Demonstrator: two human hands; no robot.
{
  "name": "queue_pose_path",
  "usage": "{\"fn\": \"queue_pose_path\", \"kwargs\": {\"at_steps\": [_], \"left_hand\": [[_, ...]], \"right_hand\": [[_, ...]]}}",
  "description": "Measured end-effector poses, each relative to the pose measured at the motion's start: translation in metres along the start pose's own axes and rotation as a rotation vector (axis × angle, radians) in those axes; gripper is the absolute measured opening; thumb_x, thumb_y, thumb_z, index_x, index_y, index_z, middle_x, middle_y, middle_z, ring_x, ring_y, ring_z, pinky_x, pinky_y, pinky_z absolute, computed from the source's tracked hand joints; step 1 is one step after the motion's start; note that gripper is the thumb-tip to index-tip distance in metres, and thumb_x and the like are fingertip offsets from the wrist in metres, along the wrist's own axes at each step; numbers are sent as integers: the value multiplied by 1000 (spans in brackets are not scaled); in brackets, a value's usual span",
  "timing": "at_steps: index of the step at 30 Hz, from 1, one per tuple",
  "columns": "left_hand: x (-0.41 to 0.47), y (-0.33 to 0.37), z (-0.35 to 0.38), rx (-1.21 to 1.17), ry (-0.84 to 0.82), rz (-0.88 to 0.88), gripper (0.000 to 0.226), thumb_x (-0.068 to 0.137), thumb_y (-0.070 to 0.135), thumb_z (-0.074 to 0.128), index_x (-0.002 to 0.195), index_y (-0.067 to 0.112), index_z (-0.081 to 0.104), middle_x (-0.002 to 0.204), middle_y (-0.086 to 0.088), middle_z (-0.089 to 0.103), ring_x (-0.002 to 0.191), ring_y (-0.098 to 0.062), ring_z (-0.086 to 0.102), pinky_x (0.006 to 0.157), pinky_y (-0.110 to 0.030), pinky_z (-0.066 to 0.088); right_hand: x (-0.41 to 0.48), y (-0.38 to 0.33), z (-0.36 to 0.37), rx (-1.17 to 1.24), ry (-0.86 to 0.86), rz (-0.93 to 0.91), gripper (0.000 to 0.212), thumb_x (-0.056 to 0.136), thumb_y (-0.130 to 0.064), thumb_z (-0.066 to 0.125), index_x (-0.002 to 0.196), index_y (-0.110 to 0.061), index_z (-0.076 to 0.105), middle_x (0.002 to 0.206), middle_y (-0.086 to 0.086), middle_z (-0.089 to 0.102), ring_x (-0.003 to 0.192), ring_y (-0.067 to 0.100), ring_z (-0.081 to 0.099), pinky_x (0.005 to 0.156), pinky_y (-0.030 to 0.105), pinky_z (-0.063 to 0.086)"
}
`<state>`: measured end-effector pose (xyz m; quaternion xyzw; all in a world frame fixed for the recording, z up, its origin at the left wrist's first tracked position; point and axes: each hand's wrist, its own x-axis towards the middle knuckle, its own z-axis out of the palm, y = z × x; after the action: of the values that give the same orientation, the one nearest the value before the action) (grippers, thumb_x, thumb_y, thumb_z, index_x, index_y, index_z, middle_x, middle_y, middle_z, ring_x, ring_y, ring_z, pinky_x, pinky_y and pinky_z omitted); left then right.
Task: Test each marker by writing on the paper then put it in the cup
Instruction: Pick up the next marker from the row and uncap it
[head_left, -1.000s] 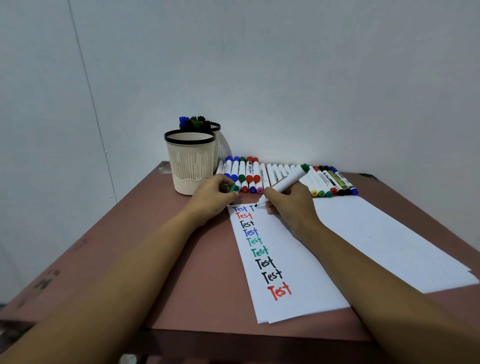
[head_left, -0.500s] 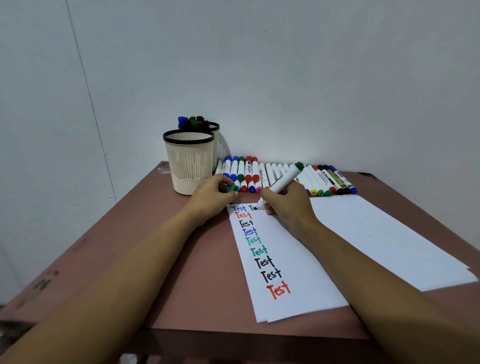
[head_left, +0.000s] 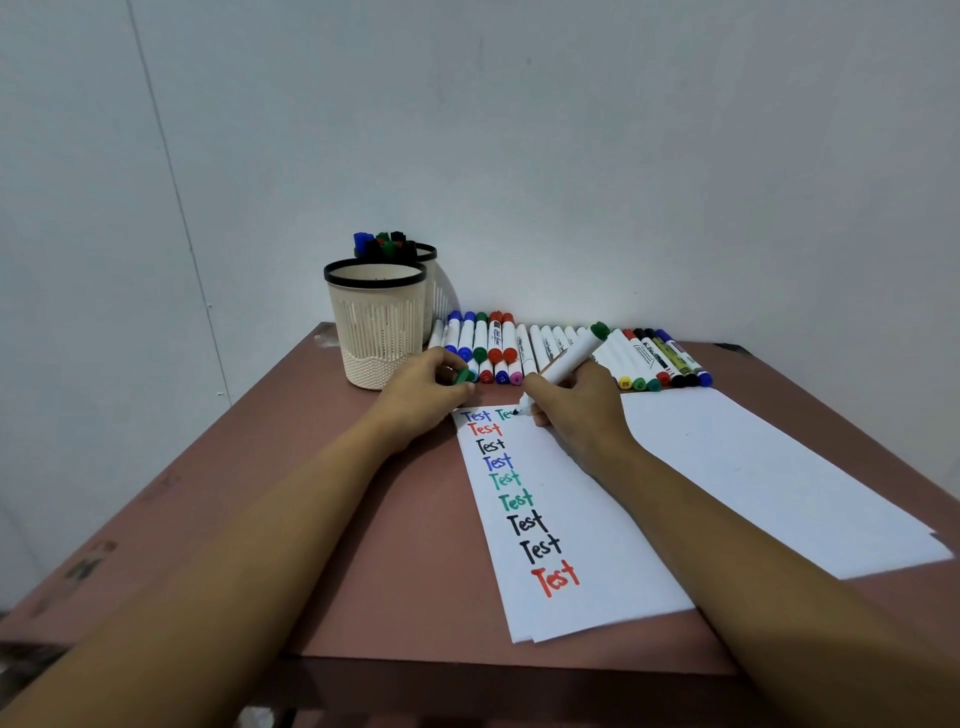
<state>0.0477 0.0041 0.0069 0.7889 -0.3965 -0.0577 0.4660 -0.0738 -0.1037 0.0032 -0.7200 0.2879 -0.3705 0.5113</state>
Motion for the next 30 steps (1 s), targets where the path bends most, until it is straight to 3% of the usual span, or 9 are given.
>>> {"fn": "queue_pose_path", "kwargs": {"at_steps": [8, 14, 22, 25, 30], "left_hand": [[0, -1, 0, 10, 4, -1, 29, 86, 22, 64, 113, 15, 57, 103, 1, 54, 99, -13, 52, 80, -24, 40], [1, 0, 0, 17, 0, 2, 30, 86, 22, 64, 114, 15, 57, 103, 2, 54, 99, -13, 52, 80, -24, 40], [0, 0, 0, 22, -1, 12, 29, 86, 21, 63, 114, 14, 57, 103, 1, 54, 98, -13, 51, 79, -23, 39], [0, 0, 0, 20, -1, 9, 29, 86, 21, 63, 113, 14, 57, 103, 0, 55, 98, -13, 52, 79, -24, 39], [0, 0, 0, 17, -7, 10, 28, 87, 21, 63, 114, 14, 57, 104, 0, 54, 98, -14, 52, 78, -24, 40]], "right_hand": [[0, 0, -1, 30, -3, 4, 9, 82, -10, 64, 76, -10, 57, 64, 4, 60, 57, 15, 57, 71, 38, 55], [4, 3, 0, 5, 47, 21, 17, 82, -13, 67, 93, -2, 62, 76, 8, 64, 66, 18, 62, 75, 39, 57], [3, 3, 0, -30, 29, -13, 11, 81, -16, 64, 77, -12, 55, 68, 4, 56, 60, 15, 52, 58, 29, 44], [3, 2, -1, 6, 29, 1, 12, 82, -15, 63, 83, -5, 57, 68, 7, 56, 58, 14, 51, 56, 28, 44], [4, 3, 0, 13, 14, 11, 9, 81, -13, 64, 83, -7, 58, 72, 7, 60, 64, 18, 57, 67, 36, 53]]}}
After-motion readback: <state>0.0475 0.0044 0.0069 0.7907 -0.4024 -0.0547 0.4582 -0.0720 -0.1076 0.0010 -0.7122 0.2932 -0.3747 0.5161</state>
